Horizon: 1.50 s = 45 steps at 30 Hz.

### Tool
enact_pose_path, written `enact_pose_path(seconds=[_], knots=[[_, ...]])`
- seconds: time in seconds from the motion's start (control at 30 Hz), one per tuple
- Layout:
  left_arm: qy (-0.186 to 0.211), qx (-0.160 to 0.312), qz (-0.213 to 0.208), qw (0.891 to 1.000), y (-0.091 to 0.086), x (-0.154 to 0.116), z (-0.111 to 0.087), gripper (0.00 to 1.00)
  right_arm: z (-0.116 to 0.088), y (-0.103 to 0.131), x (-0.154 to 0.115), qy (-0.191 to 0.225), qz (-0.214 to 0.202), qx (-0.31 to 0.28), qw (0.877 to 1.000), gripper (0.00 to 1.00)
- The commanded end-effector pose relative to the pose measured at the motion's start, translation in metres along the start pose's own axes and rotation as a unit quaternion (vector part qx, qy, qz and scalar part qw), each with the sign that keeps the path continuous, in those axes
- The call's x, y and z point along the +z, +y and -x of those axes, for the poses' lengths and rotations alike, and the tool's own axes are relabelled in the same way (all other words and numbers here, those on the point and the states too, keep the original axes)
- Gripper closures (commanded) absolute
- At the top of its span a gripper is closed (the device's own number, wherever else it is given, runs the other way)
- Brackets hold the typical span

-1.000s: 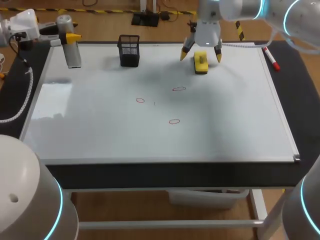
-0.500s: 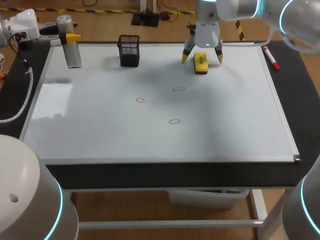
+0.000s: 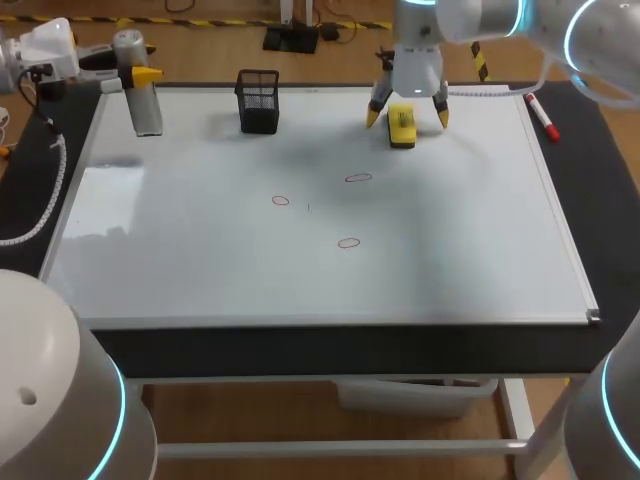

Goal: Pick up the inspection probe, press it on each red-marked spot on the whiteboard one by one, put down the probe, pick up the eraser, and wipe off all the red marks.

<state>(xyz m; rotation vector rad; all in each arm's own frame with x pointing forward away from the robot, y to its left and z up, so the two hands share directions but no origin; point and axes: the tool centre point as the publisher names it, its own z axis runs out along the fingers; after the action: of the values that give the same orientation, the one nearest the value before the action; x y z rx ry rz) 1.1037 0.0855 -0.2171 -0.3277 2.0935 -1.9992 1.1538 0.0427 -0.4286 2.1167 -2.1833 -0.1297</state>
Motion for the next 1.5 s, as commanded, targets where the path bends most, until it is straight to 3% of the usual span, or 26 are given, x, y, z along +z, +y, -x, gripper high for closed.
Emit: enact_pose_path(seconds=[0.03,0.13,0.17,0.2,0.27,0.3,0.73,1.0,1.5], knots=[[-0.002,0.001,0.0,1.0,-0.001,0.001,-0.001,1.0,-0.001,0.007,-0.006,0.004,-0.006,-0.002,1.0,0.0],[-0.002,0.001,0.0,1.0,-0.001,0.001,-0.001,1.0,0.001,0.007,-0.005,0.006,-0.004,-0.005,1.0,0.04],[-0.002,0.001,0.0,1.0,-0.001,0.001,-0.001,1.0,0.002,0.007,-0.005,0.006,-0.004,-0.005,1.0,0.18],[-0.002,0.001,0.0,1.0,-0.001,0.001,-0.001,1.0,0.003,0.007,-0.006,0.007,-0.004,-0.006,1.0,0.51],[-0.002,0.001,0.0,1.0,-0.001,0.001,-0.001,1.0,0.003,0.007,-0.006,0.007,-0.005,-0.008,1.0,0.72],[-0.002,0.001,0.0,1.0,-0.001,0.001,-0.001,1.0,0.005,0.008,-0.007,0.007,-0.006,-0.009,1.0,1.0],[-0.002,0.001,0.0,1.0,-0.001,0.001,-0.001,1.0,-0.003,0.024,-0.046,0.014,-0.064,0.004,0.998,1.0],[-0.002,0.001,0.0,1.0,-0.001,0.001,-0.001,1.0,-0.036,0.04,-0.051,0.003,-0.072,0.053,0.996,1.0],[-0.002,0.001,0.0,1.0,-0.001,0.001,-0.001,1.0,-0.089,0.092,-0.045,-0.006,-0.075,0.136,0.988,1.0]])
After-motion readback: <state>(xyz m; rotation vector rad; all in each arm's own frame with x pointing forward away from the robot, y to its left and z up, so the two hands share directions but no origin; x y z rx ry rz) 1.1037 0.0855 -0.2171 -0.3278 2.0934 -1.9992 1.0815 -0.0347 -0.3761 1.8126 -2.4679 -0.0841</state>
